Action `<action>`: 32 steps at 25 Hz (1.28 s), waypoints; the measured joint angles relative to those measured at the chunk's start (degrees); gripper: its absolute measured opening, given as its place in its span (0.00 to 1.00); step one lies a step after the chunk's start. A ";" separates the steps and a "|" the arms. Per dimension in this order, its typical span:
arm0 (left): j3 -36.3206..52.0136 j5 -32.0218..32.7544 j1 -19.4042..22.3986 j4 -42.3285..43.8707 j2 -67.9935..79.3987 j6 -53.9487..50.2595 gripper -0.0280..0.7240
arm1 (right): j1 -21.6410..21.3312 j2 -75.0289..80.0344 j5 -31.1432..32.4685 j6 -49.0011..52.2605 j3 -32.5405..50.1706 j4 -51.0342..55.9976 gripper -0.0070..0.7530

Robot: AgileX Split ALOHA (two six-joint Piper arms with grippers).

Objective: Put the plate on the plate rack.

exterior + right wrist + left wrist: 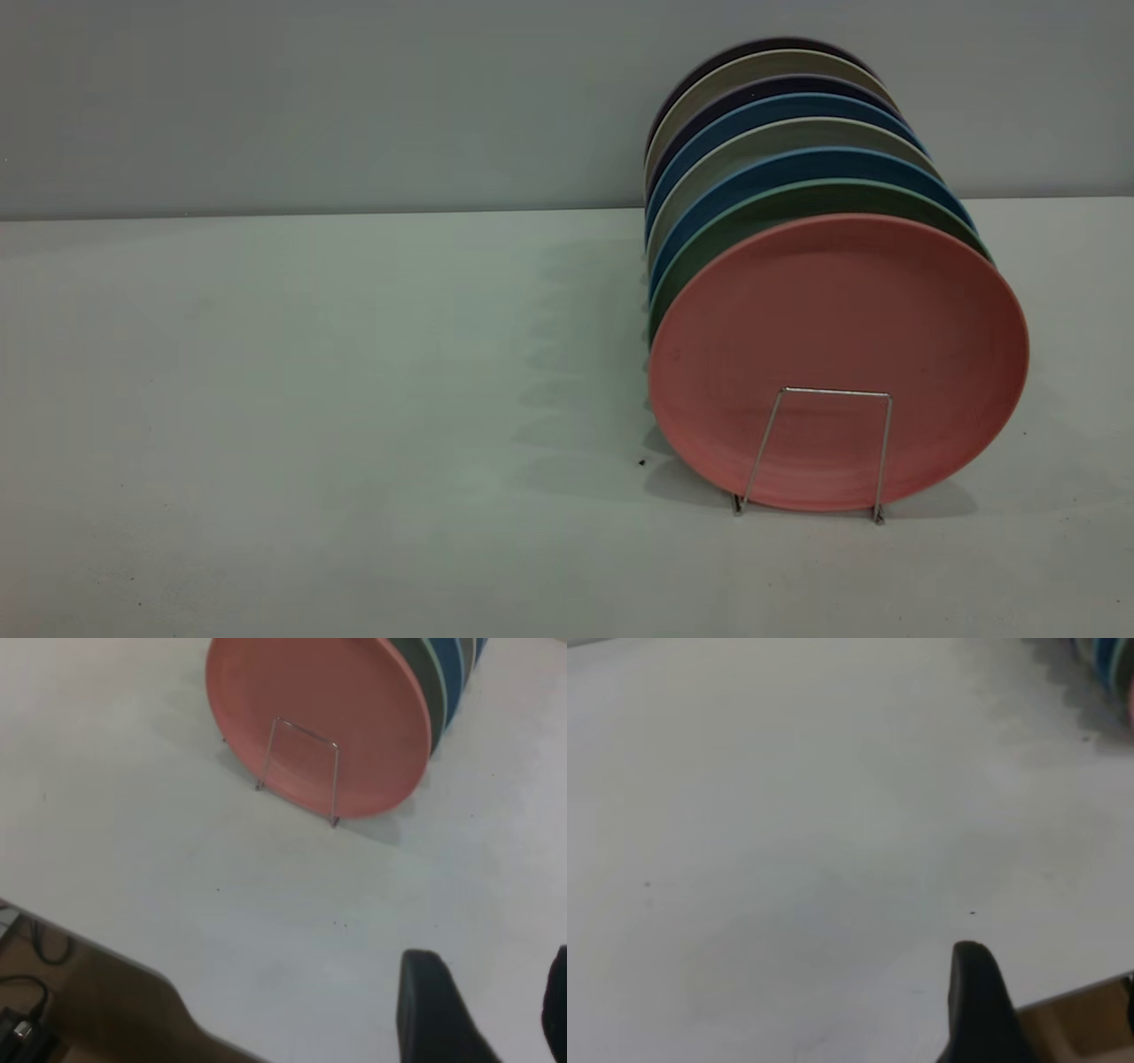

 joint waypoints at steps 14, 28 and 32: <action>3.27 -0.60 -0.04 3.14 0.00 -0.59 0.60 | 0.00 0.00 1.01 -0.06 1.05 -0.60 0.43; 3.34 -0.55 -0.04 4.60 0.00 -3.95 0.56 | 0.00 0.00 1.19 -0.06 1.05 -0.61 0.43; 3.34 -0.55 -0.04 4.65 0.00 -4.00 0.56 | 0.00 0.00 1.19 -0.06 1.05 -0.61 0.43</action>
